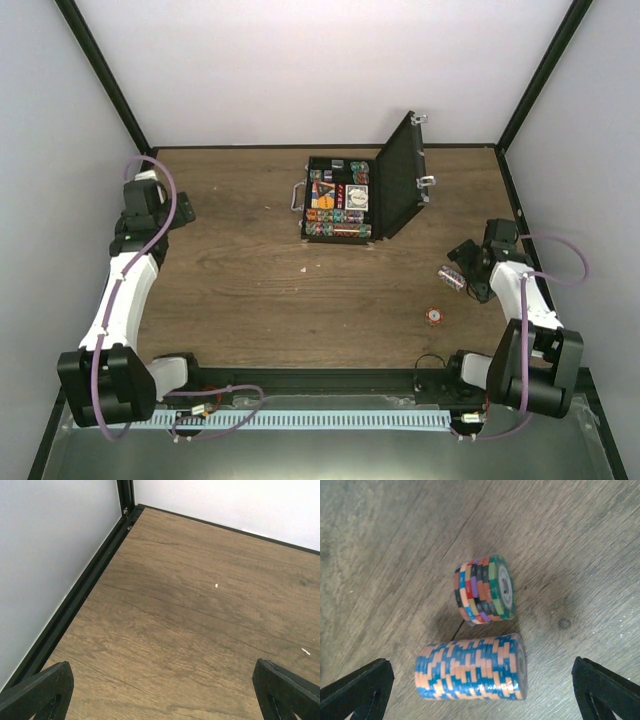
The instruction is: Pack up texas hold em set
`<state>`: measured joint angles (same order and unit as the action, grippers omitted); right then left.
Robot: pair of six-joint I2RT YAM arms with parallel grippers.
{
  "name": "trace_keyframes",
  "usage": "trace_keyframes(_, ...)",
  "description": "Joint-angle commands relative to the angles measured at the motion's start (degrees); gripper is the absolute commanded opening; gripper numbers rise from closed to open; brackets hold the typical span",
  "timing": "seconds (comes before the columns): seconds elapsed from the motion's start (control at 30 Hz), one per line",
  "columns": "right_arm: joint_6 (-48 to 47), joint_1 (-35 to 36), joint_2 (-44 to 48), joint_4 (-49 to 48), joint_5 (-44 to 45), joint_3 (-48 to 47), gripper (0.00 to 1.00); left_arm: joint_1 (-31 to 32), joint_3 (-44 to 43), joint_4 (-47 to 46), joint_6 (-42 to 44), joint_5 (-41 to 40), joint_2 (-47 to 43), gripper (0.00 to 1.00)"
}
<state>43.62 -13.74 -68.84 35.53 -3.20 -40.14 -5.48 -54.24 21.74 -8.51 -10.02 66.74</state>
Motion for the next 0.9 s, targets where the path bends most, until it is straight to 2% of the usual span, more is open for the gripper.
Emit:
trace_keyframes(0.0,-0.56,-0.56,-1.63,-2.16,4.68,0.41,1.0,0.63,0.19,-0.31,0.58,-0.67,0.83,1.0)
trace_keyframes(0.13,-2.17,-0.59,-3.34,-5.69,7.4,0.93,0.92,0.77,0.19,-0.21,0.6,-0.85,1.12,1.0)
trace_keyframes(0.3,-5.92,-0.49,-8.13,-9.5,6.0,-0.6,0.72,0.95,0.21,-0.23,0.6,-0.89,1.44,1.0)
trace_keyframes(0.5,-7.15,-0.56,-10.88,-10.2,5.79,-1.01,0.6,1.01,0.19,-0.21,0.69,-1.12,1.65,1.0)
trace_keyframes(0.53,-7.2,-0.54,-11.07,-10.47,5.83,-0.77,0.56,0.99,0.19,-0.27,0.69,-1.11,1.64,1.0)
trace_keyframes(0.6,-7.46,-0.52,-11.38,-10.97,5.88,-0.52,0.42,1.06,0.21,-0.21,0.69,-1.19,1.62,1.0)
trace_keyframes(0.63,-7.41,-0.53,-11.58,-10.93,6.11,-0.54,0.39,1.08,0.19,-0.23,0.71,-1.22,1.63,1.0)
trace_keyframes(0.73,-7.78,-0.54,-11.71,-11.02,7.12,-0.43,0.37,1.08,0.21,-0.23,0.69,-1.32,1.64,1.0)
trace_keyframes(0.87,-8.53,-0.47,-11.82,-11.17,8.4,-0.59,0.29,1.17,0.2,-0.2,0.76,-1.52,1.55,1.0)
